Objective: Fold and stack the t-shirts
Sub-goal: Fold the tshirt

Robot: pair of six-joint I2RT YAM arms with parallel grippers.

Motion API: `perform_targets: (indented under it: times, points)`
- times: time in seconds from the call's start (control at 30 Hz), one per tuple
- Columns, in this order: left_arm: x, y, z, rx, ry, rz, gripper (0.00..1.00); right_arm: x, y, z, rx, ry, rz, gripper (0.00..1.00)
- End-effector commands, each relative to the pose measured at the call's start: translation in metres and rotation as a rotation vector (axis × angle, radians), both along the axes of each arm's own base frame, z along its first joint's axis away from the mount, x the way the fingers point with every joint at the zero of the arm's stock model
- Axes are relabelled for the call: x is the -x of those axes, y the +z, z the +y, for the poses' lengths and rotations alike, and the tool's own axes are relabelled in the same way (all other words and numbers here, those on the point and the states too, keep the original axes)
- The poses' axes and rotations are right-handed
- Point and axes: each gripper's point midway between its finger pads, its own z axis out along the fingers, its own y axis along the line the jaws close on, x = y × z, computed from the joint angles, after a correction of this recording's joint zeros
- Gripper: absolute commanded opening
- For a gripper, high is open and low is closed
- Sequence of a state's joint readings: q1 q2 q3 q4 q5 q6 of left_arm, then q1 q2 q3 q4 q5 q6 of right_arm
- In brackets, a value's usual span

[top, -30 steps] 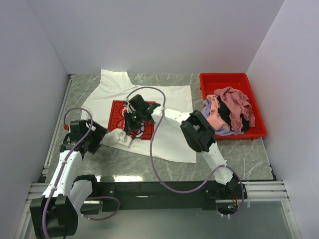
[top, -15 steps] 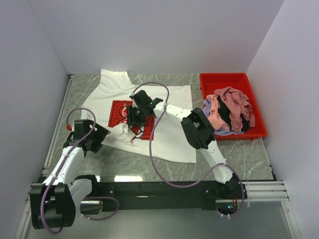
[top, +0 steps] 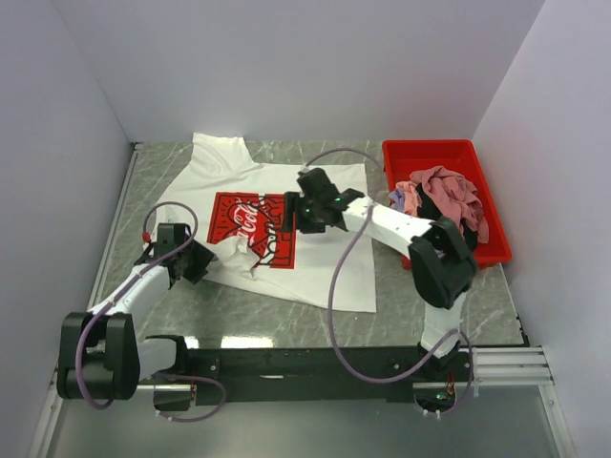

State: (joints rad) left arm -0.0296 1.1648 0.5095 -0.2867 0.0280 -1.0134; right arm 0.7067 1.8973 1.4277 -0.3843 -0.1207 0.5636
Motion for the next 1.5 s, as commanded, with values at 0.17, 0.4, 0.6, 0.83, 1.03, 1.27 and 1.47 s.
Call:
perform_targets:
  times: [0.17,0.4,0.6,0.83,1.03,1.27,1.47]
  points:
    - [-0.031,0.014,-0.004,-0.002,-0.037,-0.083,0.34,-0.007,0.039,-0.051,-0.006,-0.158,-0.142,0.7]
    - [-0.029,0.025,-0.009,0.016,-0.057,-0.095,0.1,-0.003,0.036,-0.067,0.03,-0.182,-0.148,0.7]
    - [-0.011,0.034,-0.003,-0.003,-0.03,-0.072,0.01,-0.001,0.032,-0.072,0.047,-0.183,-0.141,0.7]
    - [0.031,0.045,0.016,-0.061,0.073,-0.001,0.01,0.007,0.028,-0.085,0.078,-0.197,-0.127,0.7]
    - [0.066,0.046,0.029,-0.079,0.192,0.05,0.01,0.021,0.018,-0.101,0.117,-0.212,-0.113,0.7]
    - [0.072,0.029,0.018,-0.031,0.162,0.107,0.09,0.031,0.011,-0.108,0.131,-0.2,-0.101,0.7]
    - [0.074,0.025,0.018,-0.032,0.162,0.138,0.19,0.045,-0.007,-0.116,0.154,-0.187,-0.058,0.7]
